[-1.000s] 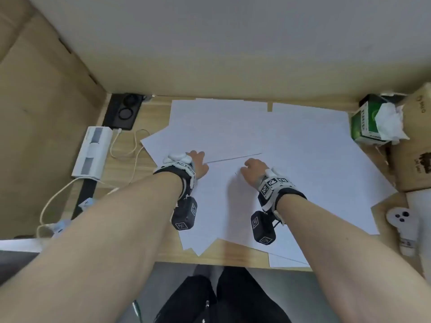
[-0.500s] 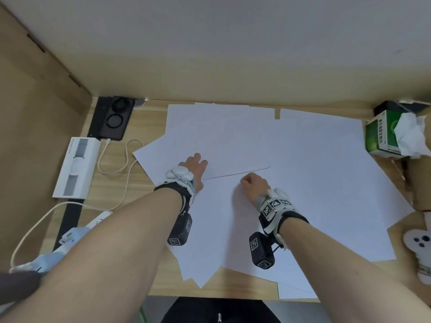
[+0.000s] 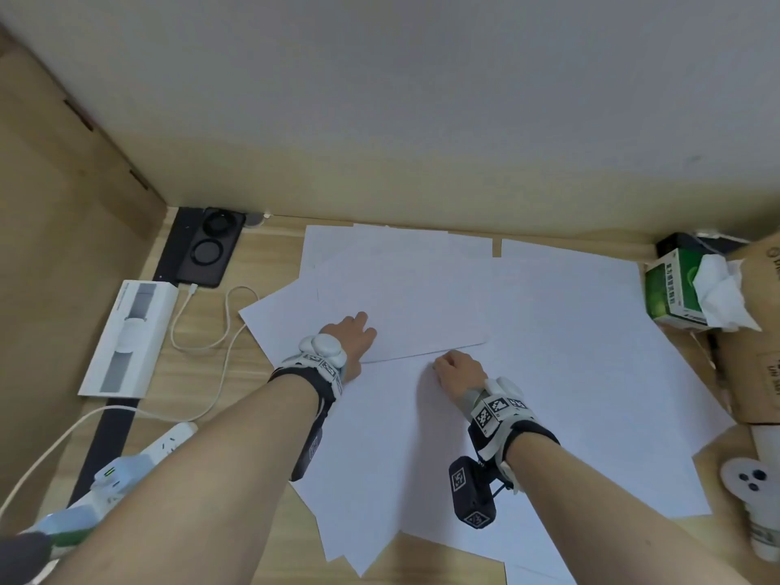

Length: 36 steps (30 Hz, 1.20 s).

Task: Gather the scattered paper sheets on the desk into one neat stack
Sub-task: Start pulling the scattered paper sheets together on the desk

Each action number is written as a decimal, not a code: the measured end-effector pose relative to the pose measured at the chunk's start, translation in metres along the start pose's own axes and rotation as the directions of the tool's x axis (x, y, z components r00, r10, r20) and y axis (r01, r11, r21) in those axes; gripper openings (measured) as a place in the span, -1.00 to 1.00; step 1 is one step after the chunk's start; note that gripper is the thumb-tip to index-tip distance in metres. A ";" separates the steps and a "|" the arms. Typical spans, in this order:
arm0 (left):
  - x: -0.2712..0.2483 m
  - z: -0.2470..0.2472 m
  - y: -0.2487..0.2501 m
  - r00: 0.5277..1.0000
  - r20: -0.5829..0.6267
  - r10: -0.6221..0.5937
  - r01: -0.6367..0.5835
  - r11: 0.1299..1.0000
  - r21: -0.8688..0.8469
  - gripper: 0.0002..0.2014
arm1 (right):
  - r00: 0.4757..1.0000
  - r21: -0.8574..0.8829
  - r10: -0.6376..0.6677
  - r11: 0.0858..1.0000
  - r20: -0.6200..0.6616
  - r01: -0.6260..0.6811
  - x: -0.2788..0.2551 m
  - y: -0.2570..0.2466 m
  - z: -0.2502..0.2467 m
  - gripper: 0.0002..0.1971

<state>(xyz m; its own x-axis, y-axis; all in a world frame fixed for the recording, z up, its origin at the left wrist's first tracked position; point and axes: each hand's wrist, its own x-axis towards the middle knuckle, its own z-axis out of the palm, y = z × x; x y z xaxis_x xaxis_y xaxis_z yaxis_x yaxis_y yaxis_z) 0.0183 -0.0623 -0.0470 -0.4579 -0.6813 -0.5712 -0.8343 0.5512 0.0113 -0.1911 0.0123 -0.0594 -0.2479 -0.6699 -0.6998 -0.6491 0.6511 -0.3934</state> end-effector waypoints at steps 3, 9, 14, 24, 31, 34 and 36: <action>-0.001 0.001 0.004 0.998 -0.047 -0.034 0.034 0.999 -0.015 -0.79 | 1.000 0.045 -0.013 0.999 -0.010 0.014 0.005 0.003 0.003 -0.71; -0.015 0.013 0.003 0.997 -0.052 -0.059 0.055 0.997 -0.061 -0.78 | 1.000 0.189 -0.031 0.982 0.001 0.030 0.012 0.023 0.012 -0.58; -0.015 0.025 0.012 0.986 -0.123 -0.113 0.108 0.993 -0.051 -0.76 | 0.999 0.260 -0.034 0.965 -0.017 0.037 0.006 0.029 0.017 -0.62; -0.031 0.014 0.017 0.981 -0.134 -0.139 0.118 0.982 -0.148 -0.89 | 0.999 0.429 -0.021 0.903 -0.041 0.036 -0.006 0.020 0.021 -0.67; -0.068 0.001 0.048 0.991 -0.128 0.040 -0.084 0.926 -0.368 -0.94 | 0.998 0.485 -0.032 0.872 -0.061 0.057 -0.014 -0.008 0.001 -0.47; -0.079 0.002 0.054 0.994 -0.091 0.060 -0.093 0.906 -0.414 -0.84 | 0.986 0.401 -0.018 0.912 -0.164 0.084 -0.011 -0.006 -0.001 -0.83; -0.088 0.002 0.050 0.996 -0.092 -0.005 -0.038 0.888 -0.459 -0.74 | 0.984 0.323 -0.031 0.942 -0.176 0.087 -0.013 -0.002 -0.001 -0.96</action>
<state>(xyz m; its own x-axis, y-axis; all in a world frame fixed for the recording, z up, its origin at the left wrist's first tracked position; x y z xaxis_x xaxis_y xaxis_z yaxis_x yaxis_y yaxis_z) 0.0180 0.0262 0.0024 -0.4799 -0.7255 -0.4933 -0.8642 0.2938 0.4086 -0.1876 0.0194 -0.0493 -0.3506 -0.7420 -0.5714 -0.4014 0.6703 -0.6242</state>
